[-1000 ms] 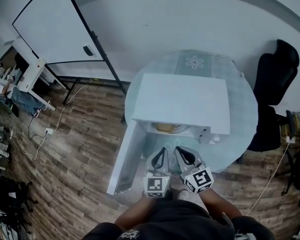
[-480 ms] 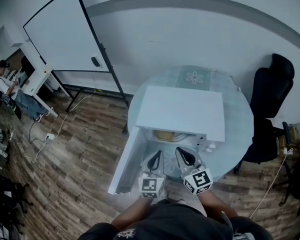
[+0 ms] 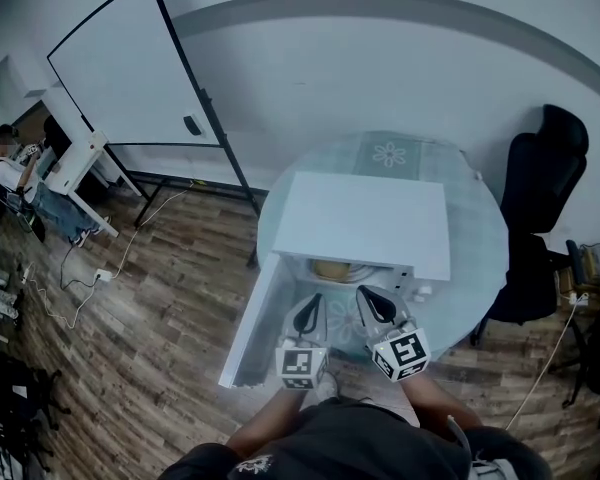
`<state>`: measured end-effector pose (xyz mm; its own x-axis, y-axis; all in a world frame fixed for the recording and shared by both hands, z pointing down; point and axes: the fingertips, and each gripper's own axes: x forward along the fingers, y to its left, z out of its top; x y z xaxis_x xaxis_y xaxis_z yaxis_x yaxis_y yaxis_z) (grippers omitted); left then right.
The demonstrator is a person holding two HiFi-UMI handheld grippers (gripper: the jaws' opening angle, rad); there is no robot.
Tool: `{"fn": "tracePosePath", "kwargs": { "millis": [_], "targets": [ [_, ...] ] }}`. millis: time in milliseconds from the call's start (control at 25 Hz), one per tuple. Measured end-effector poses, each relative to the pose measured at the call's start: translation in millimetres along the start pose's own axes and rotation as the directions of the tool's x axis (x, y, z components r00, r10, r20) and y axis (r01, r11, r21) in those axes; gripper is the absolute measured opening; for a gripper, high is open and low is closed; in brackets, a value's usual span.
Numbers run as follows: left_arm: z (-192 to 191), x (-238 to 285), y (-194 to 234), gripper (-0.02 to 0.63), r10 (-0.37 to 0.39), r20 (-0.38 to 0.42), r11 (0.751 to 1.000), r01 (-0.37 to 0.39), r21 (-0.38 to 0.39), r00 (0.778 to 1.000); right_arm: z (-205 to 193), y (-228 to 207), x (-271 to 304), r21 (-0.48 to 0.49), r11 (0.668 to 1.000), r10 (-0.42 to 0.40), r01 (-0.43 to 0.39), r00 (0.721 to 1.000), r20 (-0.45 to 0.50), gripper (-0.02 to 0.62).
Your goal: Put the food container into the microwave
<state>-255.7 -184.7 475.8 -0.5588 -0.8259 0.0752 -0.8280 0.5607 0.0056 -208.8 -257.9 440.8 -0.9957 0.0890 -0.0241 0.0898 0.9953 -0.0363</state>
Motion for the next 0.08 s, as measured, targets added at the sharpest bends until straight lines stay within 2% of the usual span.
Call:
{"fn": "tracePosePath", "kwargs": {
  "millis": [80],
  "targets": [
    [-0.5,-0.5,2.0,0.005,0.003,0.003,1.000,-0.003,0.001,1.000,0.0,1.6,1.3,-0.003,1.000,0.003,-0.003,1.000,-0.005,0.000]
  ]
}}
